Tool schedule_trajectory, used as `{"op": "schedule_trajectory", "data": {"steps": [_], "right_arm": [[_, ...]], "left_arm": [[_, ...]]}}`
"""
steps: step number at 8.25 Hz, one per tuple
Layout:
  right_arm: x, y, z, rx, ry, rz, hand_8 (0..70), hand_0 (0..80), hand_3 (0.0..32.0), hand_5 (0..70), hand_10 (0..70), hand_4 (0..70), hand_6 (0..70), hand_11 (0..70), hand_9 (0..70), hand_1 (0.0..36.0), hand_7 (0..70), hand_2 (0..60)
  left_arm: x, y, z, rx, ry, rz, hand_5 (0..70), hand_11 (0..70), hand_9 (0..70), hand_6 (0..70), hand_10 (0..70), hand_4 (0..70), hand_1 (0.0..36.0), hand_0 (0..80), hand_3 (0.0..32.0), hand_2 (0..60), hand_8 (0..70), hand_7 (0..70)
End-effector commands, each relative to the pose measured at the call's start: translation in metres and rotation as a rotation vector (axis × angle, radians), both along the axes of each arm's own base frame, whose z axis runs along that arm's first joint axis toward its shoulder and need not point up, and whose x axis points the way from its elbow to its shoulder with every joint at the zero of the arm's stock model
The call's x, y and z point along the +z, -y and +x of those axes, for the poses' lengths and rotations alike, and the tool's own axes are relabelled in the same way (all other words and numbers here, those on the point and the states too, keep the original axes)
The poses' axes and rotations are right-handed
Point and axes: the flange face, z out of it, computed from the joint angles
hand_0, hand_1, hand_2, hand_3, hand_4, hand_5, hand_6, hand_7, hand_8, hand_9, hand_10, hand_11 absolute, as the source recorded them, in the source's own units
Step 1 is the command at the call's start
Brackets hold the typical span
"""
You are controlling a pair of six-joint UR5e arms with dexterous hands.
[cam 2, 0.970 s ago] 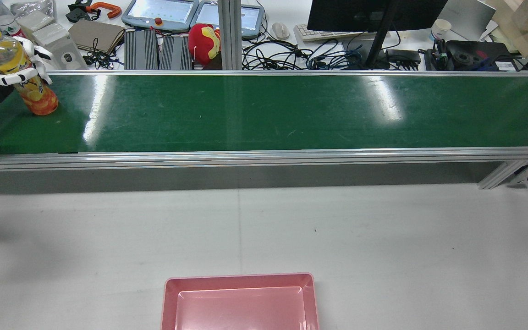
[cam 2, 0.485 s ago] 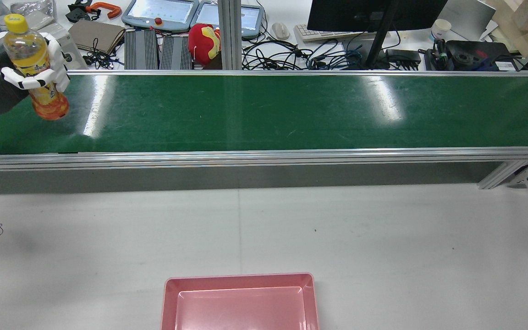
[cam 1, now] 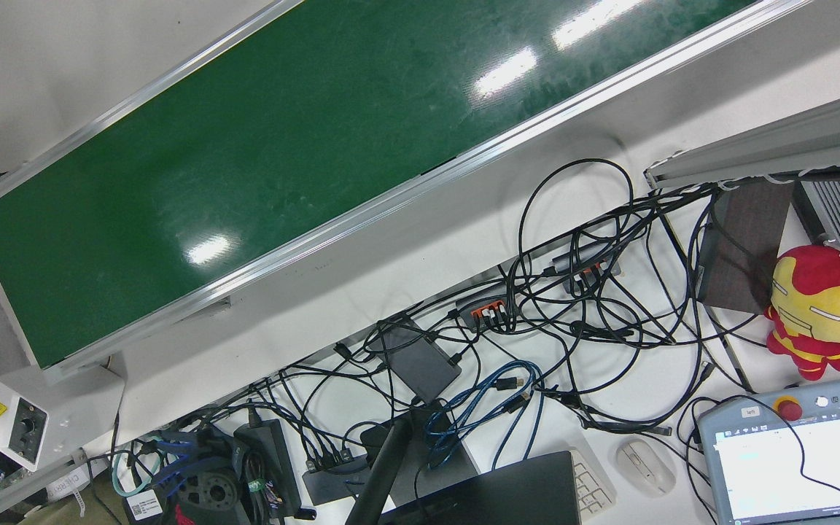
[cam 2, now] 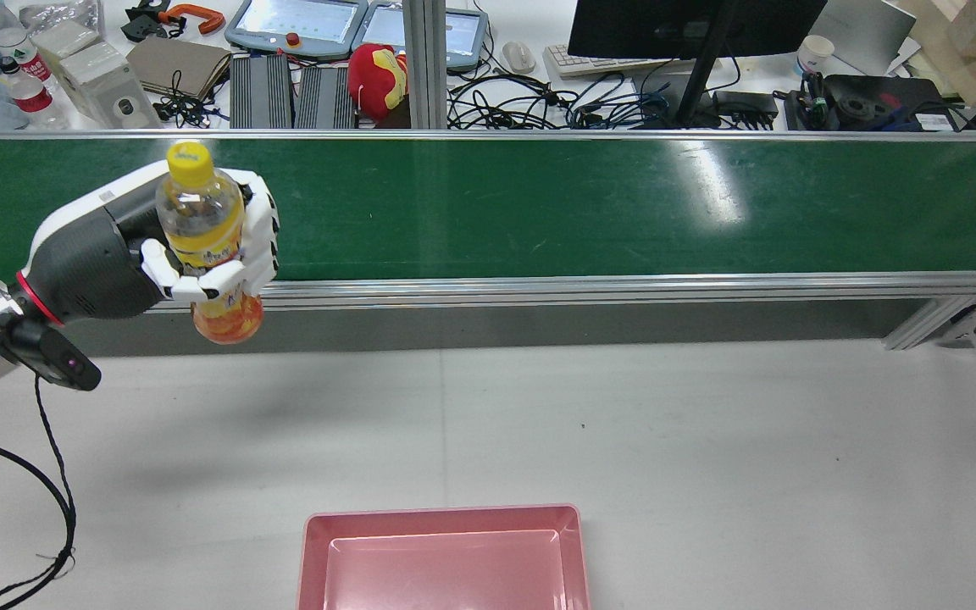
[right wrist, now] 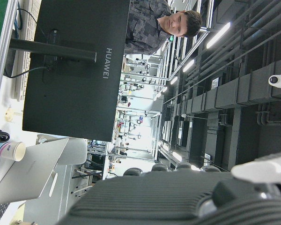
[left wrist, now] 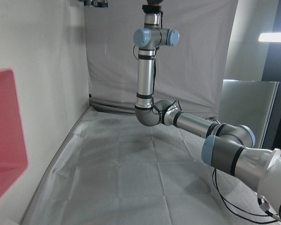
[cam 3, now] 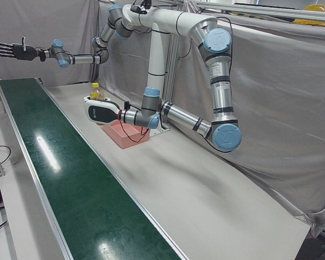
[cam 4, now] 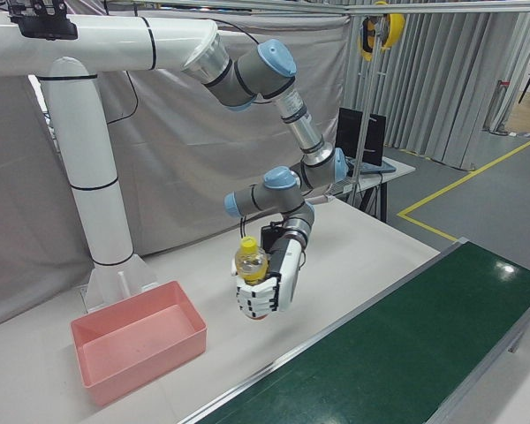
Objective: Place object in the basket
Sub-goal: 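Carry the bottle with the left hand down over the pink tray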
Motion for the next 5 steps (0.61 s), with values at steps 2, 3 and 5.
{"op": "schedule_trajectory", "data": {"steps": [2, 3, 5], "right_arm": [[0.001, 0.0, 0.0, 0.001, 0.0, -0.002, 0.0, 0.0, 0.0, 0.0, 0.0, 0.0, 0.0, 0.0, 0.0, 0.0, 0.0, 0.0], [0.001, 0.0, 0.0, 0.001, 0.0, -0.002, 0.0, 0.0, 0.0, 0.0, 0.0, 0.0, 0.0, 0.0, 0.0, 0.0, 0.0, 0.0], [0.002, 0.0, 0.0, 0.001, 0.0, -0.003, 0.0, 0.0, 0.0, 0.0, 0.0, 0.0, 0.0, 0.0, 0.0, 0.0, 0.0, 0.0]], "left_arm": [[-0.066, -0.147, 0.142, 0.261, 0.086, 0.162, 70.0, 70.0, 70.0, 70.0, 53.0, 70.0, 36.0, 80.0, 0.0, 60.0, 70.0, 70.0], [-0.076, -0.19, 0.176, 0.304, 0.105, 0.174, 70.0, 70.0, 70.0, 70.0, 52.3, 70.0, 36.0, 77.3, 0.0, 60.0, 70.0, 70.0], [-0.052, -0.231, 0.218, 0.314, 0.158, 0.114, 70.0, 70.0, 70.0, 70.0, 49.7, 70.0, 36.0, 61.6, 0.0, 60.0, 70.0, 70.0]]}}
